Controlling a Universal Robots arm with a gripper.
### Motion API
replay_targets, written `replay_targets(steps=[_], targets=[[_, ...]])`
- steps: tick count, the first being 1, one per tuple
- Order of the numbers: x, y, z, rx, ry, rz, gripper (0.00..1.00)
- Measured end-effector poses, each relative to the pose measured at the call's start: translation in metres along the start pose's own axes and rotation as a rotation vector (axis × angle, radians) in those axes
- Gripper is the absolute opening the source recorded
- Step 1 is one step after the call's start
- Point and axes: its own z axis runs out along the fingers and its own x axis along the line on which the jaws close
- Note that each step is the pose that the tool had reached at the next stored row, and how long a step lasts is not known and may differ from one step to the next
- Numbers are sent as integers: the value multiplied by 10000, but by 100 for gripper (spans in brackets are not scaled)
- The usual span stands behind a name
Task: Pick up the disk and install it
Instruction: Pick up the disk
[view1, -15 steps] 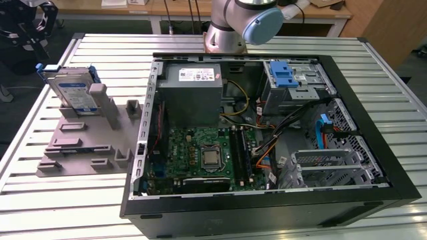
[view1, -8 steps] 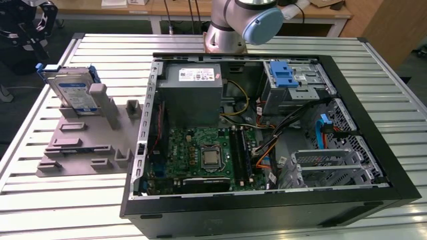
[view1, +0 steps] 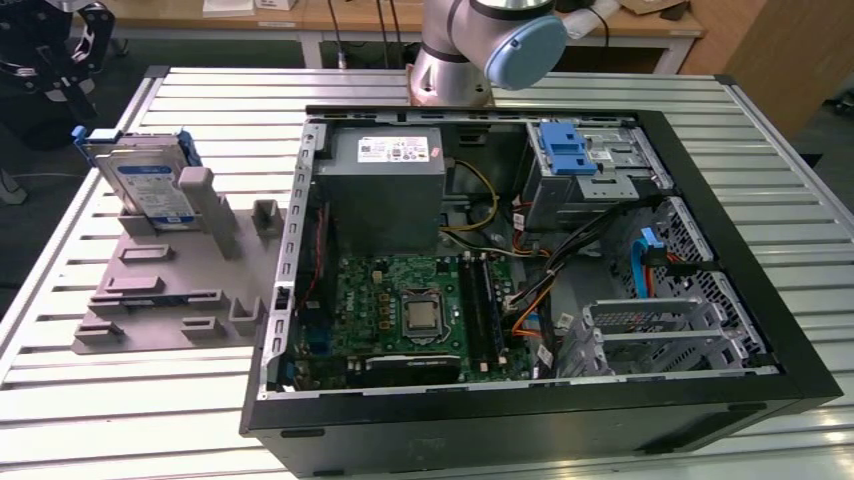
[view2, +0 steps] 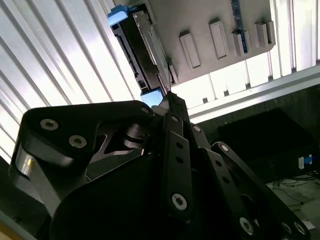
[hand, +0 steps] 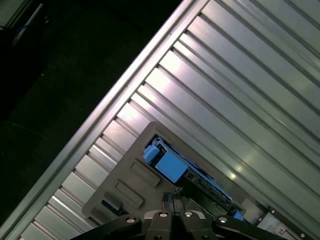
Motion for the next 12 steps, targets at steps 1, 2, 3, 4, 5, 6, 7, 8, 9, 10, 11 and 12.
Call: replay_targets(steps=[1,2,3,4,5,6,7,8,9,10,11,12], targets=[[0,0,0,0,0,-27,11],[1,-1,0,-1,-1,-54,11],[1,-1,0,-2,-1,-83,11],[2,-1,0,-2,-1,-111,11],[2,-1,0,-3,-1,-136,11],[2,-2,0,-4,-2,-162,11],[3,-1,0,-4,-2,-186,11],[3,-2,0,-4,-2,-212,11],[3,-2,0,-5,-2,-236,11],[4,-2,0,-5,-2,-265,11],[4,-2,0,-6,-2,-292,11],[4,-2,0,-7,-2,-321,11]])
